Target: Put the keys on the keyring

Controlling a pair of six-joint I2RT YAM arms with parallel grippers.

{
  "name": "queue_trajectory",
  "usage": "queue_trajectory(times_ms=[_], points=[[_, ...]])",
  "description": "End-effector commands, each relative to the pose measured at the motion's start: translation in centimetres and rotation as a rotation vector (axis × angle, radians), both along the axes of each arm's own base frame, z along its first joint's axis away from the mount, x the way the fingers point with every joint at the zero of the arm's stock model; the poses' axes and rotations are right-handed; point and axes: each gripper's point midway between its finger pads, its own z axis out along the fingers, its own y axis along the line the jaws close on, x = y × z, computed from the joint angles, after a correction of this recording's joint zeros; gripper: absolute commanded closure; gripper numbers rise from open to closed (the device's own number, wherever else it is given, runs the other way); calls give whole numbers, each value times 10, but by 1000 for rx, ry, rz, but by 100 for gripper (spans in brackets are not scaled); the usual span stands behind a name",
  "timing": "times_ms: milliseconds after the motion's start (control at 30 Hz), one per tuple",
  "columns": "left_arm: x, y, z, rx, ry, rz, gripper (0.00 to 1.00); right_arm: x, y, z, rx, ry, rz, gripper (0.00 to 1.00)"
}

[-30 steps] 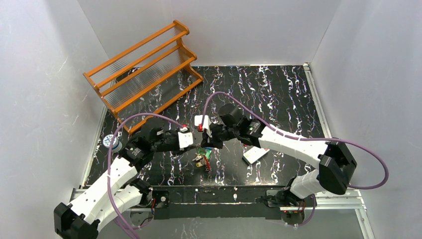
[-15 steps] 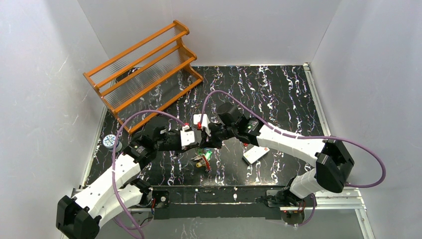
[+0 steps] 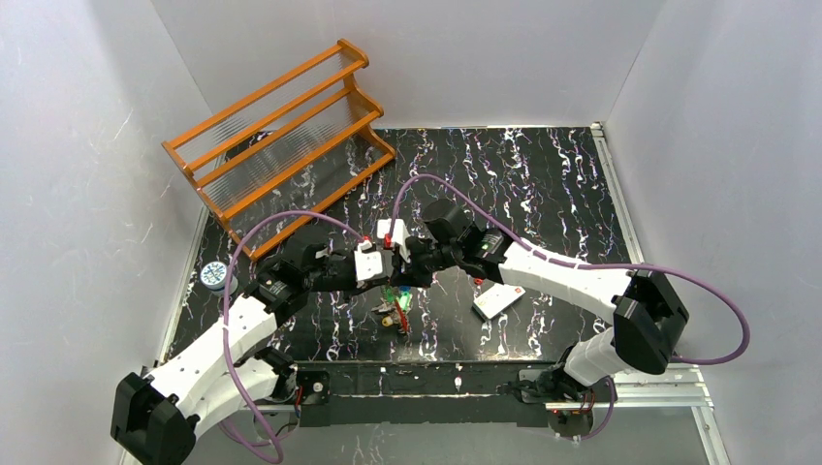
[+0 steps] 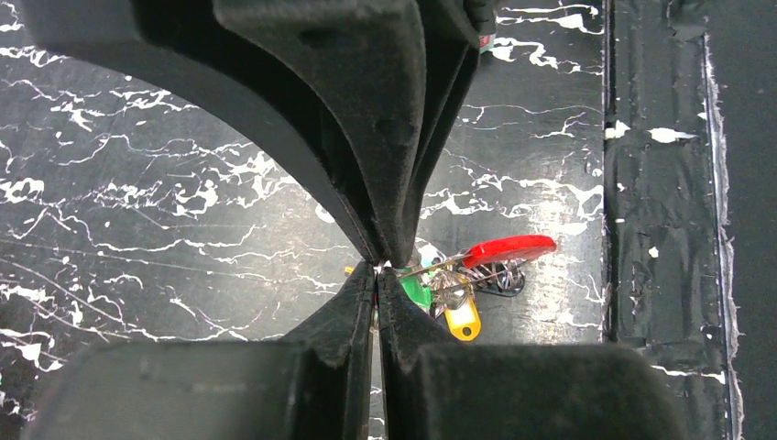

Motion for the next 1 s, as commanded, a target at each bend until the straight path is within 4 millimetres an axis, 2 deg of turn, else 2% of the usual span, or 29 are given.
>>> queue_trajectory(times_ms=[0, 133, 300, 433, 600, 700, 833, 900, 967], points=[[4, 3, 2, -8, 5, 57, 100, 17, 13, 46, 161, -49, -52, 82], [13, 1, 17, -118, -23, 144, 100, 28, 6, 56, 232, -41, -91, 65], [20, 0, 41, -312, -63, 236, 100, 34, -10, 73, 348, -4, -90, 54], [18, 1, 58, -483, -81, 268, 100, 33, -22, 78, 405, 28, -60, 50], [9, 2, 87, -671, -133, 236, 100, 19, -25, 77, 422, 44, 35, 47], [5, 0, 90, -698, -133, 213, 100, 10, -25, 80, 440, 47, 91, 43], [0, -3, 91, -701, -122, 180, 100, 2, -24, 82, 455, 67, 147, 43], [-1, -3, 91, -701, -115, 176, 100, 1, -22, 82, 459, 88, 158, 45], [-2, -4, 90, -700, -111, 171, 100, 1, -20, 81, 456, 122, 160, 52]])
